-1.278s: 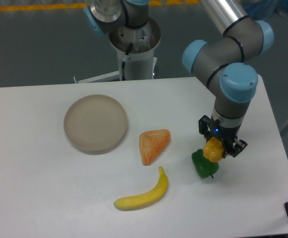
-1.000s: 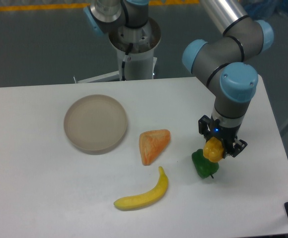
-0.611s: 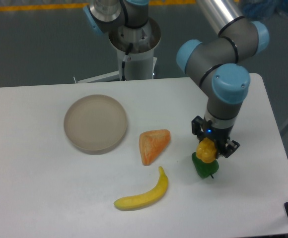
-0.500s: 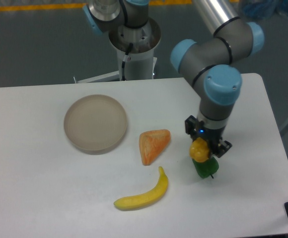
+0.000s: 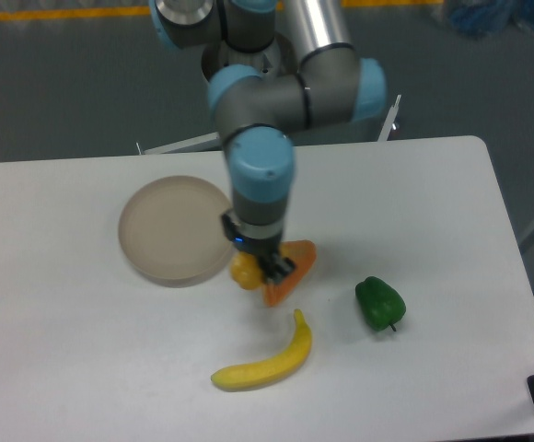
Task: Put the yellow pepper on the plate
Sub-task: 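Carry the yellow pepper over the beige plate, then lower the yellow pepper onto the plate and open the gripper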
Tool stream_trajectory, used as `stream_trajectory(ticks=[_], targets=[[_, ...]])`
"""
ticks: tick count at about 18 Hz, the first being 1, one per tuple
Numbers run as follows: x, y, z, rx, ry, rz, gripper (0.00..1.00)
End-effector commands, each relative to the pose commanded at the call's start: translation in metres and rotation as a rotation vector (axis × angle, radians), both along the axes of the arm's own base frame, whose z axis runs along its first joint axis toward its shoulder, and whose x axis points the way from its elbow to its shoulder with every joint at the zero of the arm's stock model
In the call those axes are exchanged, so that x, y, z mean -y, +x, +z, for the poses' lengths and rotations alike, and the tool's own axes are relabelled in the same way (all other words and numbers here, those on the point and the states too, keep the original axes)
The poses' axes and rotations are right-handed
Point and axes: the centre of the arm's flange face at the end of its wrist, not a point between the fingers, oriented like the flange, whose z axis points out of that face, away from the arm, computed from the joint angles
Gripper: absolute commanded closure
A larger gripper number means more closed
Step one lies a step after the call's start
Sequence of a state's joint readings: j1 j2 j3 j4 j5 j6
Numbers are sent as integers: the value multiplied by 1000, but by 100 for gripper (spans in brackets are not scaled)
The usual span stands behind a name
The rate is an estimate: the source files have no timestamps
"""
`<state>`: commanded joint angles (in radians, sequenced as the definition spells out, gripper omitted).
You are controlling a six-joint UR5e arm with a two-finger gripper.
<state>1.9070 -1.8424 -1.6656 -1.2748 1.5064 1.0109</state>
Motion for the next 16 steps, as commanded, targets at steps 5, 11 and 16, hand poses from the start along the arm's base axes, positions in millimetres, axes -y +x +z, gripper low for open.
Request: stream_trajectory(ticks=[5, 11, 16], targets=[[19, 47, -29, 40, -62, -36, 99], [29, 65, -42, 49, -91, -59, 93], [31, 65, -45, 44, -92, -59, 0]])
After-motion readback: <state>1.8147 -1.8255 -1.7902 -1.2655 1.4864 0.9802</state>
